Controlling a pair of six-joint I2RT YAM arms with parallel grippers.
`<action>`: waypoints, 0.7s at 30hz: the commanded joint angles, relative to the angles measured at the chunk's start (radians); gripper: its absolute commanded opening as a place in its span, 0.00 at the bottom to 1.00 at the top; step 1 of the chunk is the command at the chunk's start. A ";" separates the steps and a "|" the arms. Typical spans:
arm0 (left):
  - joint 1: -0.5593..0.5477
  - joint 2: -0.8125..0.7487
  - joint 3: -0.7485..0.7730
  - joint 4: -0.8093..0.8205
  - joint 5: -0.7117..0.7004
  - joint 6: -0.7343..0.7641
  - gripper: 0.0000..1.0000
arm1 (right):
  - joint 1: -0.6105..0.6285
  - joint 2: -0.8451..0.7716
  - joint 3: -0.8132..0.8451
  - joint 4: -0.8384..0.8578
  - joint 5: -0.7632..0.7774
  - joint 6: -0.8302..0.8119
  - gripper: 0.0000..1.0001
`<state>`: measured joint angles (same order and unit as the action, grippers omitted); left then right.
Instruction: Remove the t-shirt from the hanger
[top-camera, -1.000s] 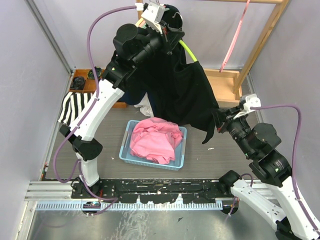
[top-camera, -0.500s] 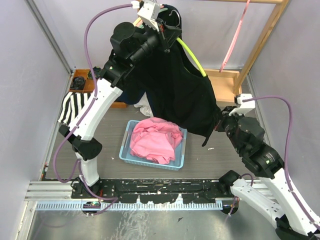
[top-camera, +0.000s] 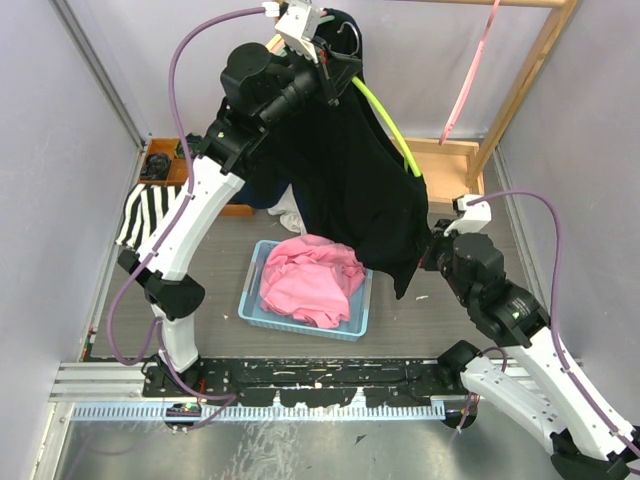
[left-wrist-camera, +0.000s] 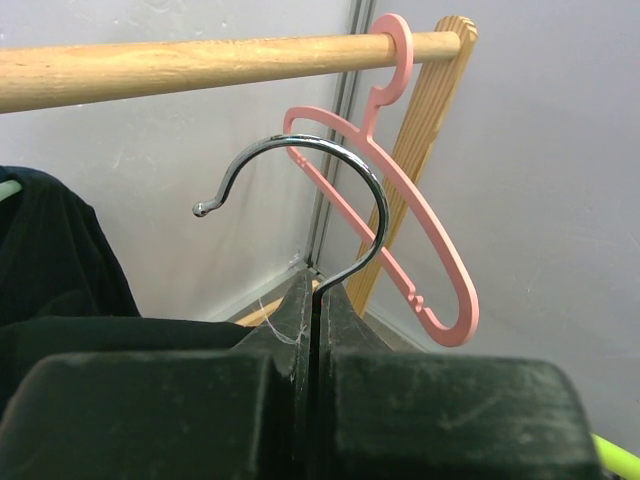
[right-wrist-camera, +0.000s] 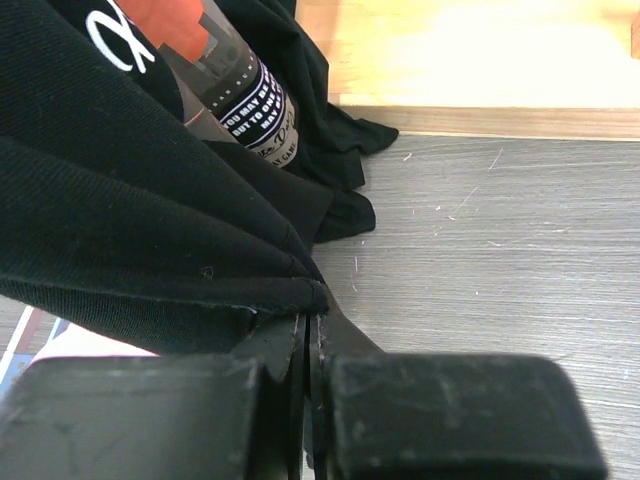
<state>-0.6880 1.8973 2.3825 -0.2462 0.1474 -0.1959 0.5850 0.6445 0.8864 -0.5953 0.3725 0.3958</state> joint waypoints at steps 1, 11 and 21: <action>0.022 -0.014 0.053 0.118 -0.034 -0.002 0.00 | -0.002 -0.049 -0.006 0.011 -0.016 -0.013 0.01; 0.022 -0.018 0.018 0.129 -0.012 -0.024 0.00 | -0.002 -0.230 0.011 0.184 -0.187 -0.177 0.53; 0.023 -0.035 -0.018 0.127 0.004 -0.029 0.00 | -0.003 -0.187 0.043 0.271 -0.243 -0.238 0.55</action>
<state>-0.6819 1.8984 2.3772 -0.2115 0.1574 -0.2329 0.5850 0.4259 0.8818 -0.4290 0.1616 0.2024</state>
